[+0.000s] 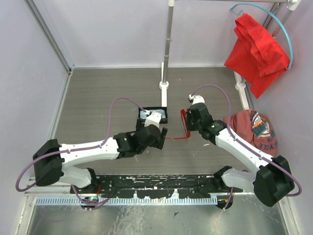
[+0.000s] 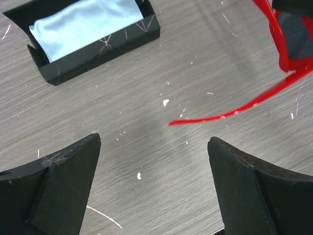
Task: Organize the sunglasses
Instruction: Fold the sunglasses.
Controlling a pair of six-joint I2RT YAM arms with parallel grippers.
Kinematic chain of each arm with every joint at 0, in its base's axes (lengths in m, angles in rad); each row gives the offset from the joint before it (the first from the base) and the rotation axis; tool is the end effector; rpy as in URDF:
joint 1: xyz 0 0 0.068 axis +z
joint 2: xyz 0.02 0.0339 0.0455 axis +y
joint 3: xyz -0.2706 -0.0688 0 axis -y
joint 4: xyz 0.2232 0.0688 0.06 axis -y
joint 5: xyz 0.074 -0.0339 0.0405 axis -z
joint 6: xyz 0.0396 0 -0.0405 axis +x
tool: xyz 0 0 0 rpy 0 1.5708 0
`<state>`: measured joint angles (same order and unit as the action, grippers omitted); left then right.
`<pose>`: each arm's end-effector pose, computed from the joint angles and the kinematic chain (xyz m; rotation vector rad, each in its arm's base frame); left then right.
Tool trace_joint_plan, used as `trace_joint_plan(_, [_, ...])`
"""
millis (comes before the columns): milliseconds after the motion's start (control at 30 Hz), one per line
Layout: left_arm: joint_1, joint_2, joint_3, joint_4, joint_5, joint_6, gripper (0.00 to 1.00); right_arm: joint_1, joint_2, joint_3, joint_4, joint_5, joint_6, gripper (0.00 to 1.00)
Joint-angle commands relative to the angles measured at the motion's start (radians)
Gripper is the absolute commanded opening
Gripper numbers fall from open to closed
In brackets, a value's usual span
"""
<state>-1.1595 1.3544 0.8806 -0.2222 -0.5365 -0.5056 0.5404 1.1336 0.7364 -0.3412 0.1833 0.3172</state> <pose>0.1268 -0.2401 0.2601 0.4302 2.1321 -0.3471 0.1906 0.1060 0.2516 -0.1635 2.2992 0.2308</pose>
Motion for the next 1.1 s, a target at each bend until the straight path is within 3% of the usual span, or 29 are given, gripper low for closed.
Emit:
trace_joint_plan(0, [-0.058,0.040,0.018,-0.041,-0.109,-0.002,0.98,0.003,0.005,0.069,0.034,0.024,0.019,0.01])
trace_joint_plan(467, [-0.076,0.223,0.155,-0.032,-0.257,0.055,0.98,0.002,-0.032,0.069,0.027,-0.009,0.004,0.01])
trace_joint_plan(1067, [0.016,0.400,0.377,0.047,-0.143,0.149,0.98,0.003,-0.101,0.020,0.023,-0.070,0.000,0.01])
